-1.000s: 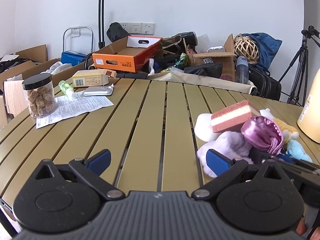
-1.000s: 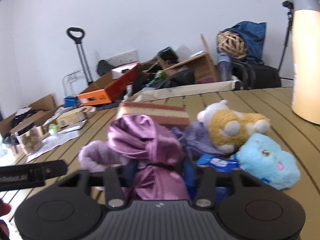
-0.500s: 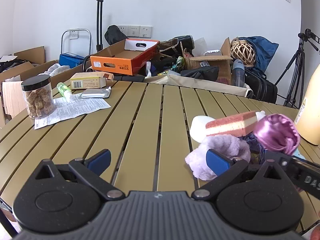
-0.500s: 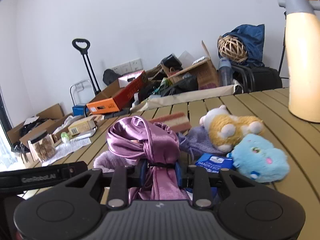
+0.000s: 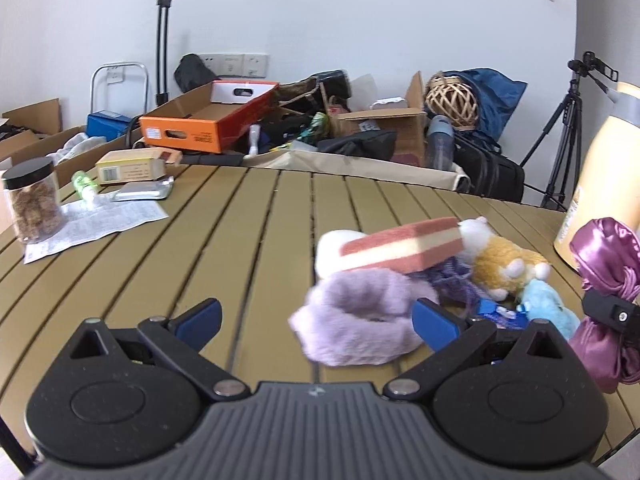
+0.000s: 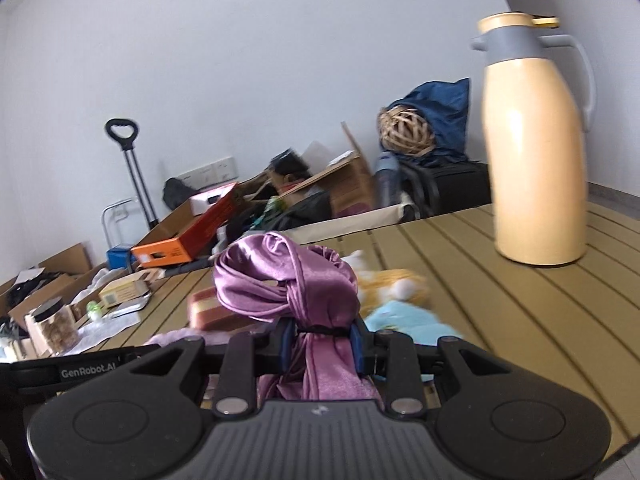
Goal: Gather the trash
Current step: 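Grasp the purple satin scrunchie with the right gripper while the left gripper grasps the lavender fuzzy scrunchie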
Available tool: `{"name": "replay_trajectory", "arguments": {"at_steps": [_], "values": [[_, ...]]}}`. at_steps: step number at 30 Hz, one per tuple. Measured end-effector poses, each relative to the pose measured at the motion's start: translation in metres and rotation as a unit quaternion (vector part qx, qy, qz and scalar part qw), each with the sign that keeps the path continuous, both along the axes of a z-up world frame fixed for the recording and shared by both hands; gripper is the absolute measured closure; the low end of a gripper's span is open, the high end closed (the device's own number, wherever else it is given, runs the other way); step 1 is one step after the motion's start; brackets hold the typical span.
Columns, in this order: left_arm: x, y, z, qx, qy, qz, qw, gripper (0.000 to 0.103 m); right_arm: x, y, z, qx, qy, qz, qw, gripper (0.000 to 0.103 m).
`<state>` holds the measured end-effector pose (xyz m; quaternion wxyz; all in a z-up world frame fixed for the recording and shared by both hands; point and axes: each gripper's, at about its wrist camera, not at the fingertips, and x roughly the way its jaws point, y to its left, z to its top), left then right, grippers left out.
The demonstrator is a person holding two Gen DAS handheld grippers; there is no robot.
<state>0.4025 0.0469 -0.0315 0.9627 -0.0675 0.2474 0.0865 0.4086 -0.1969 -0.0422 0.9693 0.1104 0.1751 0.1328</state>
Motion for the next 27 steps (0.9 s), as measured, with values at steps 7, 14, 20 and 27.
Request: {"name": "replay_trajectory", "arguments": {"at_steps": [7,14,20,27], "values": [[0.016,-0.035,-0.013,0.040,-0.004,-0.001,0.9992,0.000,0.002,-0.033,-0.004,0.004,0.006,-0.034,0.999,0.076],[0.035,-0.049,-0.023,0.067,0.007,0.012,0.9976,0.000,0.003,-0.047,-0.009,0.004,0.019,-0.045,0.999,0.076],[0.045,-0.052,-0.030,0.076,0.023,0.019,0.9967,0.000,0.004,-0.050,-0.011,0.003,0.025,-0.046,0.999,0.076],[0.048,-0.044,-0.031,0.060,0.033,0.016,0.9975,0.016,0.007,-0.047,-0.012,0.005,0.033,-0.042,0.999,0.076]]}}
